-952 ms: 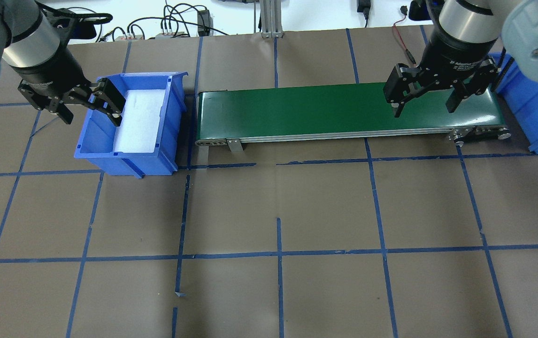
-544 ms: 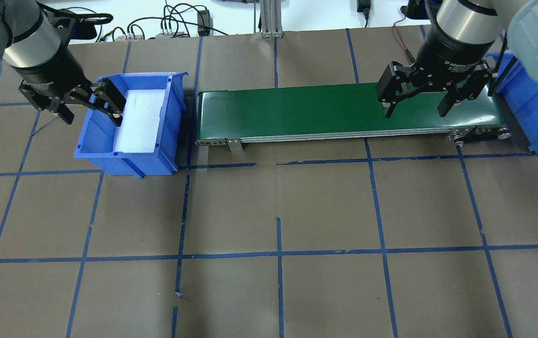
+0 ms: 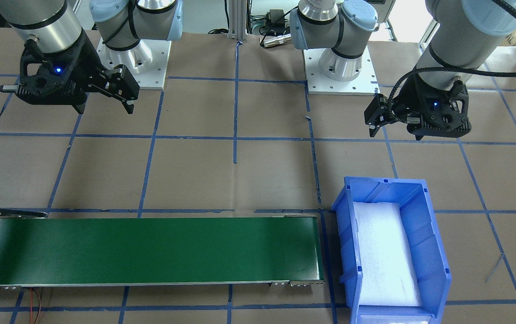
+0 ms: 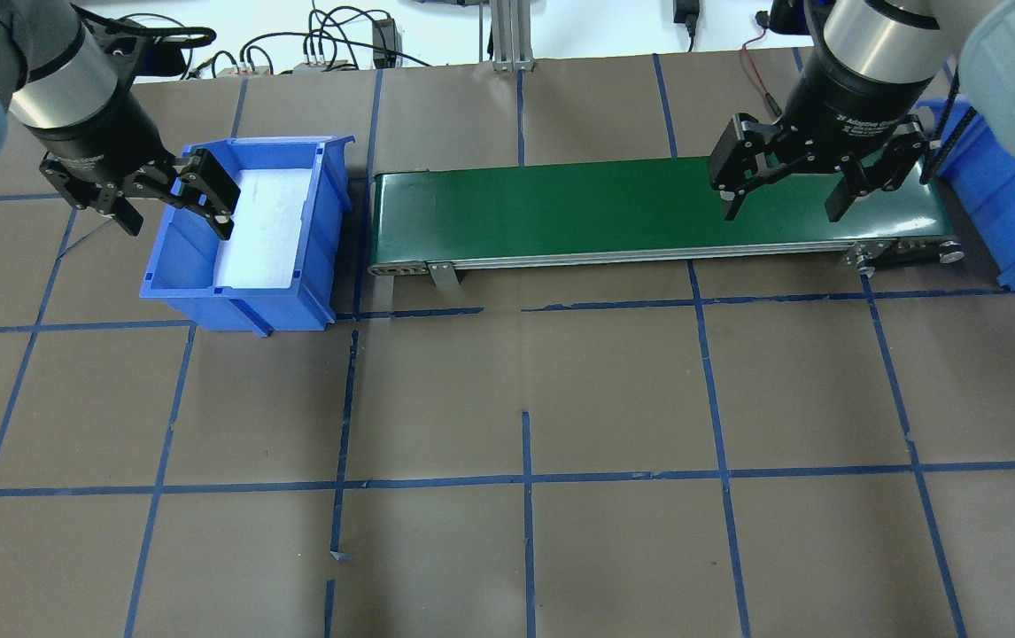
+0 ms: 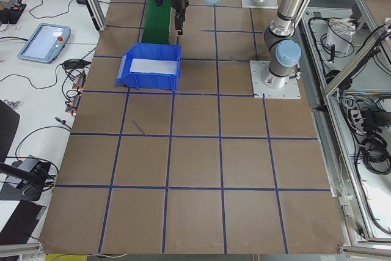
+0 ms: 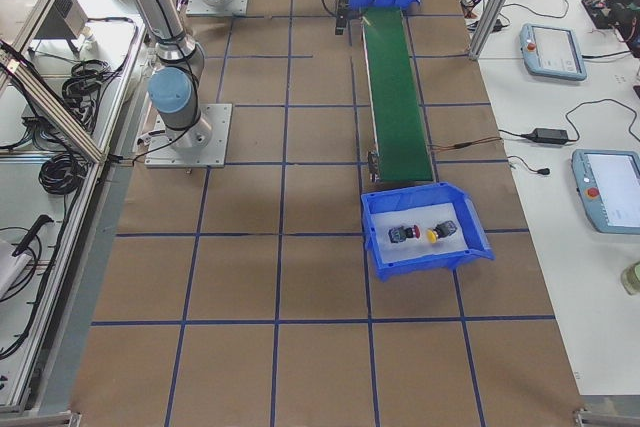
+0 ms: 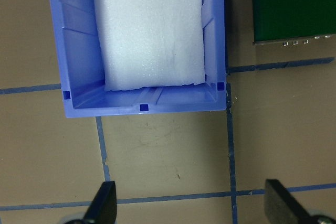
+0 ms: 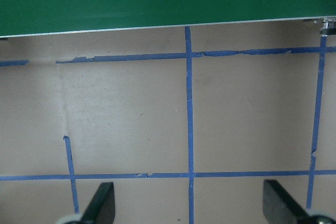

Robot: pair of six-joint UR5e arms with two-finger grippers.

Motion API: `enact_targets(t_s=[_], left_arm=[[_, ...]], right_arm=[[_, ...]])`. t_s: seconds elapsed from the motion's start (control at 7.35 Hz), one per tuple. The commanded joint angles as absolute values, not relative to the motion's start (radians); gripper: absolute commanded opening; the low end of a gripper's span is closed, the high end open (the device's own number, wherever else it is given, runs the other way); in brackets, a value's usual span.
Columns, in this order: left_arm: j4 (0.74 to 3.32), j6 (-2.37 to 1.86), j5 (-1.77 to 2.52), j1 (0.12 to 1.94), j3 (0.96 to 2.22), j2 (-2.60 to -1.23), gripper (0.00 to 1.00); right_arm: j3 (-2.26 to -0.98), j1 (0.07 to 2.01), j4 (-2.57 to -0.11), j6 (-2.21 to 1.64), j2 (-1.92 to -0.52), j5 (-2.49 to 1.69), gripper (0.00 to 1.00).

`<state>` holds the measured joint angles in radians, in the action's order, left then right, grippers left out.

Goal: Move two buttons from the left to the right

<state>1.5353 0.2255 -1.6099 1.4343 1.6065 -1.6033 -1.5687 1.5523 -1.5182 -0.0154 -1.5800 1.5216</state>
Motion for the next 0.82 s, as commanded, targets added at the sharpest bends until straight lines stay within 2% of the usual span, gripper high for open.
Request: enact_targets(t_s=[0.0,0.68], left_arm=[[1.536,0.226,-1.612,1.434,1.608,-1.601,1.00],[1.536,0.218,-1.609,1.434,1.608,-1.602,1.00]], right_arm=[[-1.571,1.552,-1.520,-0.018,-1.582,1.523,1.00],[-1.574,1.551,-1.509,-0.012,-1.595,1.525,1.00]])
